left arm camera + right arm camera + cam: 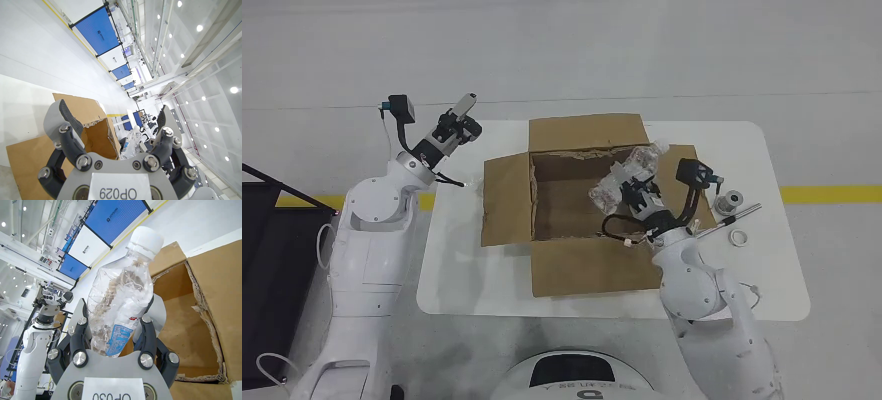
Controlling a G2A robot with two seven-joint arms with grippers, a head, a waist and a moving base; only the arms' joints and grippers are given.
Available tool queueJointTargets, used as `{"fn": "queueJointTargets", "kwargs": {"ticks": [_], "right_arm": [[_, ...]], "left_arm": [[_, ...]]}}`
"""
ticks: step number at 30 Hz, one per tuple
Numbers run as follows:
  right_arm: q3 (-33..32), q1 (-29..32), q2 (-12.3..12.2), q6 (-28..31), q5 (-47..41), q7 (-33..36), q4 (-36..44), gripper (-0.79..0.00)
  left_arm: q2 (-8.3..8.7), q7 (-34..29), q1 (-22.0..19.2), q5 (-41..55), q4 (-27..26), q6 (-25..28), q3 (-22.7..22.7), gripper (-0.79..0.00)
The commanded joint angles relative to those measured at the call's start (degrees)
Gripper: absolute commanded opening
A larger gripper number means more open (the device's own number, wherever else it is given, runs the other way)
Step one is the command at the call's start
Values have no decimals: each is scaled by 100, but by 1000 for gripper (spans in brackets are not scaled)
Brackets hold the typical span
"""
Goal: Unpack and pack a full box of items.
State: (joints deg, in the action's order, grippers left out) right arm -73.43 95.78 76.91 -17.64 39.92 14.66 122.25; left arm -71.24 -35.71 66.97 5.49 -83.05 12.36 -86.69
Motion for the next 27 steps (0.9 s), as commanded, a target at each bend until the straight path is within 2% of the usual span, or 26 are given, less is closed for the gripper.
{"fn": "queueJointTargets", "kwargs": {"ticks": [1,4,7,10,13,16,18,23,25,27], "right_arm": [[0,0,0,2,0,-1,0,-785],[-17,25,3,77,-104,-56,43,-785],[-474,404,-9,350,-676,-374,363,-785],[-1292,1046,-45,784,-1279,-648,680,-785],[-2293,1754,-63,1514,-2368,-736,782,-785],[-3300,2417,-68,2372,-3549,-618,545,-785],[-3804,2748,-58,2676,-4137,-602,290,-785],[-4315,3201,-39,2609,-4485,-447,-180,-785],[-4370,3244,-38,2383,-4555,-347,-370,-785],[-4384,3198,-51,1898,-4410,-235,-500,-785]], "left_arm": [[0,0,-1,4,2,-1,0,0],[0,0,-1,4,2,-1,0,0],[0,0,-1,4,2,-1,0,0],[0,0,-1,4,2,-1,0,0],[0,0,-1,4,2,-1,0,0],[0,0,-1,4,2,-1,0,0],[0,0,-1,4,2,-1,0,0],[0,0,-1,4,2,-1,0,0],[0,0,-1,4,2,-1,0,0],[0,0,-1,4,2,-1,0,0]]}}
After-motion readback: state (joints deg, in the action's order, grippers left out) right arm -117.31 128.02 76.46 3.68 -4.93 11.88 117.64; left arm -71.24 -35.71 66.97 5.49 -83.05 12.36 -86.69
